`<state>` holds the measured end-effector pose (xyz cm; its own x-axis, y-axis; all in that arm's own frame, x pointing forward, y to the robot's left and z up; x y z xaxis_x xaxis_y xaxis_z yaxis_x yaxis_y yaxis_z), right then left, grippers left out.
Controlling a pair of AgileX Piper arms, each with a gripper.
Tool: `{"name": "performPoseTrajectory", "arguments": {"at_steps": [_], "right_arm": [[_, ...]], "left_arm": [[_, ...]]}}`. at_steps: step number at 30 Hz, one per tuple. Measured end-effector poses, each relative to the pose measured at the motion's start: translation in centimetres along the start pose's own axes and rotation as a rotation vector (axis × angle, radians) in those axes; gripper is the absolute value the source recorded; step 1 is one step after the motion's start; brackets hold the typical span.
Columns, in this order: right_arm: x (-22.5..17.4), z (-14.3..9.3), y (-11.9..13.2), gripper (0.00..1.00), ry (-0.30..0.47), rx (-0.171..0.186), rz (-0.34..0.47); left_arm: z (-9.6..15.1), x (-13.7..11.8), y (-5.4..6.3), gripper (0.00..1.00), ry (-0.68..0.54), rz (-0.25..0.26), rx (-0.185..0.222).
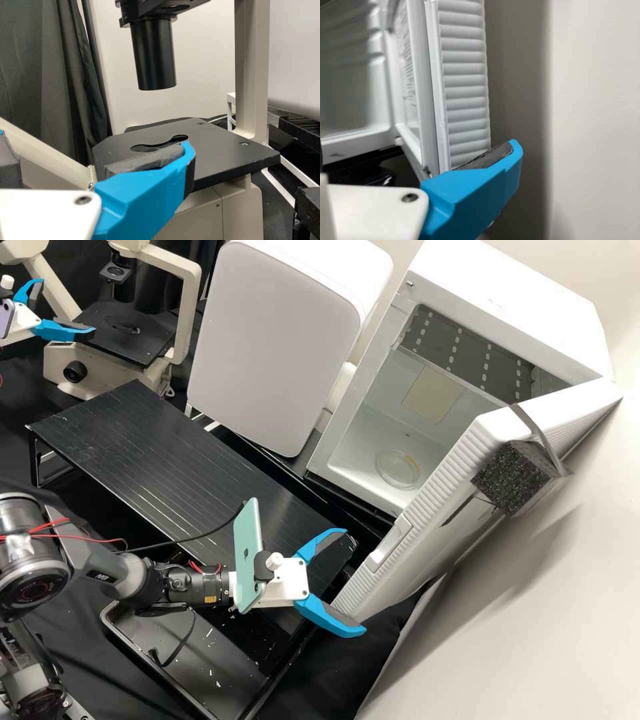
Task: Close the incubator door
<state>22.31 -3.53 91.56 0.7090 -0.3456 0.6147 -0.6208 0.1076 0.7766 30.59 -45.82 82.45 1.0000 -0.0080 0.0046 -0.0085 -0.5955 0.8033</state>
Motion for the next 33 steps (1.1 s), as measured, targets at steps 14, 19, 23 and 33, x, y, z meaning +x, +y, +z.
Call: {"name": "performPoseTrajectory", "arguments": {"at_steps": [14, 19, 23, 33], "right_arm": [[-4.0, -2.7, 0.7, 1.00, 0.219, 0.129, -0.137], [-5.0, -3.8, 0.1, 1.00, 0.304, 0.159, -0.223], [-6.0, -5.4, -0.2, 1.00, 0.429, 0.158, -0.285], [-7.6, -6.9, -0.6, 1.00, 0.557, 0.167, -0.349]], "left_arm": [[0.0, 0.0, 0.0, 1.00, 0.000, 0.000, 0.000], [0.0, 0.0, 0.0, 1.00, 0.000, 0.000, 0.000], [0.0, 0.0, 0.0, 1.00, 0.000, 0.000, 0.000], [0.0, 0.0, 0.0, 1.00, 0.000, 0.000, 0.000]]}}
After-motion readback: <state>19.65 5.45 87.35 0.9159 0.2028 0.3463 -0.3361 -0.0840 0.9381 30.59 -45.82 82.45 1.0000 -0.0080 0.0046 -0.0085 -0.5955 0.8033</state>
